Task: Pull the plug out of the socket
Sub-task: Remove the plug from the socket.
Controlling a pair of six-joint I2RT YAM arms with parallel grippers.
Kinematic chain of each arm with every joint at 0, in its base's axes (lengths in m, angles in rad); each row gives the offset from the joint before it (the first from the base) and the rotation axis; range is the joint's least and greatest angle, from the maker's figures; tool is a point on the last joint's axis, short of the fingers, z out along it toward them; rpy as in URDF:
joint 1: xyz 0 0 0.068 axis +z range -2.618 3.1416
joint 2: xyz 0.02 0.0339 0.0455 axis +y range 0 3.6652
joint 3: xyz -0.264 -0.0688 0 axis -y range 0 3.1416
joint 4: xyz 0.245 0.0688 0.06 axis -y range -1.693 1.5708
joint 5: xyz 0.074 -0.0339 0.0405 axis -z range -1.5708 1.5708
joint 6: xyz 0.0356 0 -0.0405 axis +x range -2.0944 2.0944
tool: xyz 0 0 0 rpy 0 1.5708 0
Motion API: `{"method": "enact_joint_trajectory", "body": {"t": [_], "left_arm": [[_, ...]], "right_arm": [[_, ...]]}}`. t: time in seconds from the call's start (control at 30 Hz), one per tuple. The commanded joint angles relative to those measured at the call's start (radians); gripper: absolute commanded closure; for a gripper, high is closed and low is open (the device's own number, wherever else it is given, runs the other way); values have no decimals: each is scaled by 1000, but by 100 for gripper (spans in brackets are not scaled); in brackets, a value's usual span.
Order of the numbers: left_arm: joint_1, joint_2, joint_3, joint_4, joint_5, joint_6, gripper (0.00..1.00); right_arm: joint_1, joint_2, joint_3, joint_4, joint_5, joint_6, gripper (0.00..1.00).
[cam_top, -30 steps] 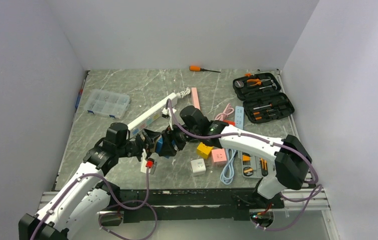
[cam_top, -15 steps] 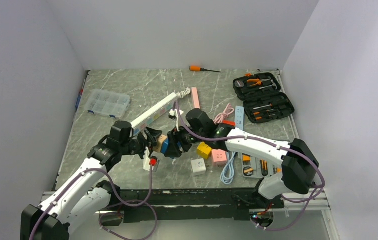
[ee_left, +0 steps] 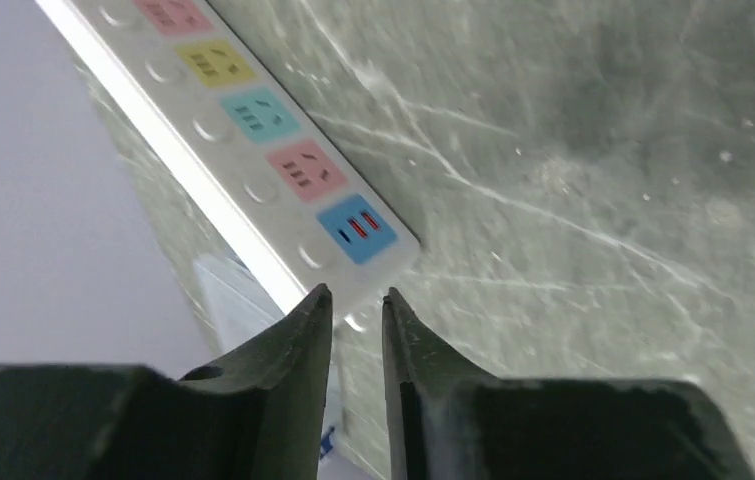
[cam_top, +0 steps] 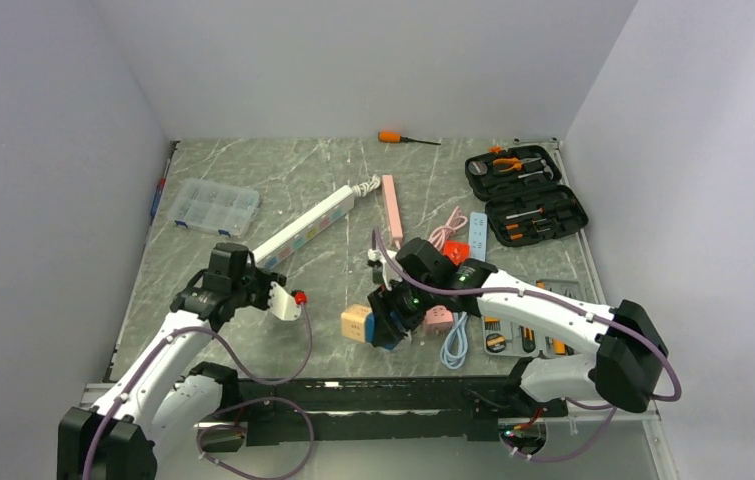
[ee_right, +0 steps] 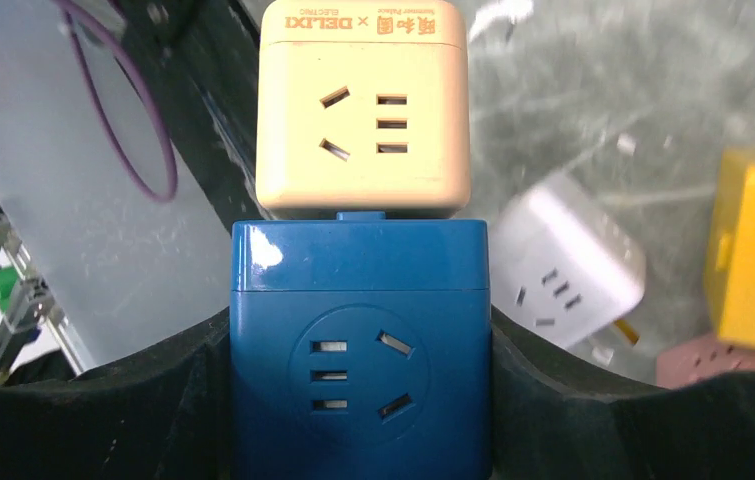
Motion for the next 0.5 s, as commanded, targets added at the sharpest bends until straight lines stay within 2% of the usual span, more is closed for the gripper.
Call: {"method": "enact_joint_trajectory", "body": {"t": [0.0, 0.03, 0.07, 0.1, 0.3, 0.47], "left_arm": [[9, -5, 46, -86, -86, -83, 42], [10, -10, 64, -113, -55, -92, 17], [9, -23, 83, -140, -21, -100, 3], [9, -51, 95, -159, 27, -107, 1], [1, -201, 144, -326, 380, -119, 1], [-66, -241, 109, -385, 400, -100, 1]], "right_arm": [[-2, -25, -1, -67, -48, 0, 100], [-3, -18, 2, -58, -51, 1, 100], [-1, -8, 11, -48, -53, 1, 100], [-1, 4, 29, -42, -56, 1, 100], [-1, 110, 151, 9, -76, -4, 100], [14, 214, 285, 47, -89, 2, 100]]}}
